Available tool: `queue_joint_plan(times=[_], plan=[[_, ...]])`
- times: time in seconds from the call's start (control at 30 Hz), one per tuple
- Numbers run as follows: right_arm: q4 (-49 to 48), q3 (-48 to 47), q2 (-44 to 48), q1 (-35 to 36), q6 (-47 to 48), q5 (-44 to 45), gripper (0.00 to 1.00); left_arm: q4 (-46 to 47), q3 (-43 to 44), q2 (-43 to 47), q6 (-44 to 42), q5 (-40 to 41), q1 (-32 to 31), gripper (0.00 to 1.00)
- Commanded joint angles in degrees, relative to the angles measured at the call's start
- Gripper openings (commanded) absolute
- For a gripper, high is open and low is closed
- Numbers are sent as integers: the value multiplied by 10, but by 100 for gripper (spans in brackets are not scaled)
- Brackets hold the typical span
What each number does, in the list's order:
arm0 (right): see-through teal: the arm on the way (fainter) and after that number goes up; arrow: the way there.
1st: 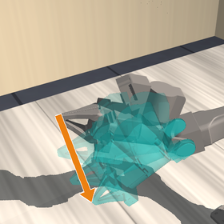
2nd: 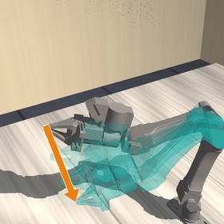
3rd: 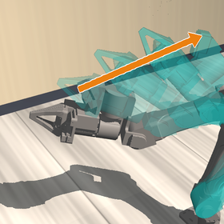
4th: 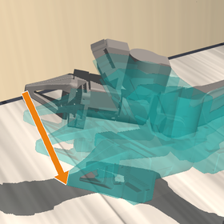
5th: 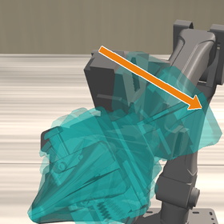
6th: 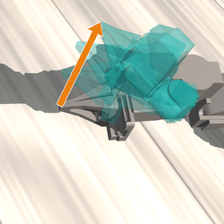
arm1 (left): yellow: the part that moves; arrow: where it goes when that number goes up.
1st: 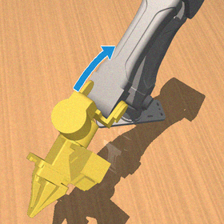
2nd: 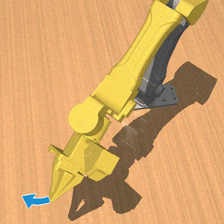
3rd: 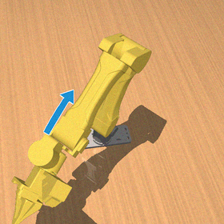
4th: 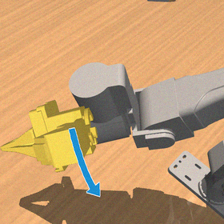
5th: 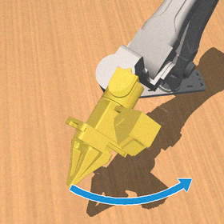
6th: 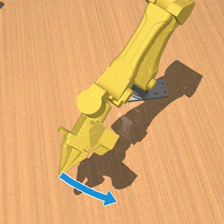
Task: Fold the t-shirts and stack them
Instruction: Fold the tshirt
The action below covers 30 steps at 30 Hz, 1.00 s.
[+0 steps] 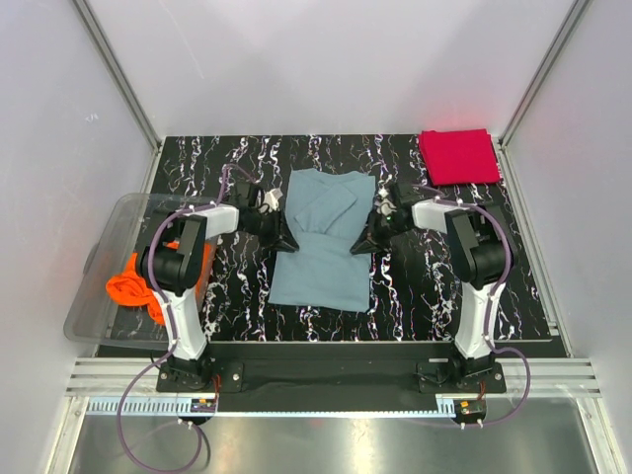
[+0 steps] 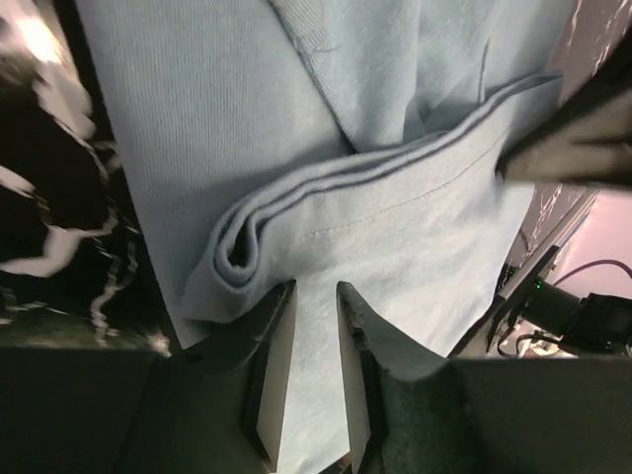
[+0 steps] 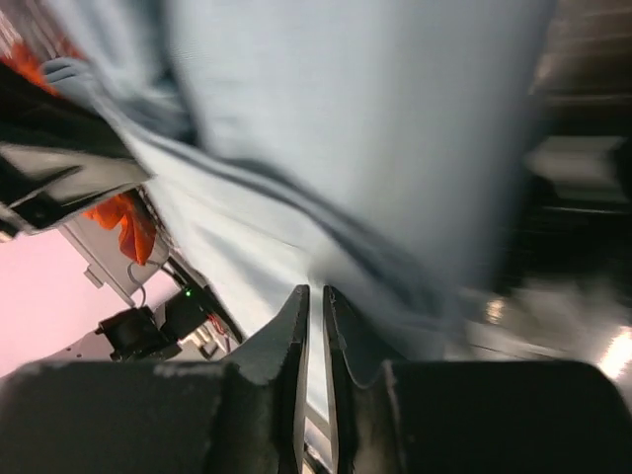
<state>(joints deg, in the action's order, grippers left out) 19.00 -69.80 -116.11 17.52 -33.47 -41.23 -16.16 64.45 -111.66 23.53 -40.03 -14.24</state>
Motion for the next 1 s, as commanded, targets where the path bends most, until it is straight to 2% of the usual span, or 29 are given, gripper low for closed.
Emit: queue_joint_plan(times=[0.0, 0.07, 0.17, 0.23, 0.37, 0.47, 0.5, 0.63, 0.73, 0.97], plan=[[-20, 19, -4, -63, 54, -34, 17, 38, 18, -7, -48, 8, 11, 32], [-14, 17, -4, -98, 74, -29, 18, 29, 16, 3, -53, 17, 12, 34], [79, -22, 13, -108, 117, -6, 21, 8, 9, 47, -47, 22, 12, 40], [103, -31, 51, -108, 117, 13, 22, -2, -11, 108, -36, 21, 11, 45], [137, -11, 134, -90, 85, 20, 28, -10, -63, 228, 0, 15, 8, 47], [136, 11, 179, -23, 53, 16, 31, -2, -132, 265, 25, 1, -5, 44], [133, 13, 185, 24, 43, 13, 31, 1, -152, 284, 30, 11, -10, 43], [90, 23, 167, 133, -5, 22, 31, 71, -280, 318, 83, 6, -16, 42], [47, 28, 135, 171, -33, 9, 30, 143, -331, 317, 95, 21, -16, 41], [17, 64, 76, 205, -25, -10, 27, 160, -354, 248, 84, 52, -16, 38]])
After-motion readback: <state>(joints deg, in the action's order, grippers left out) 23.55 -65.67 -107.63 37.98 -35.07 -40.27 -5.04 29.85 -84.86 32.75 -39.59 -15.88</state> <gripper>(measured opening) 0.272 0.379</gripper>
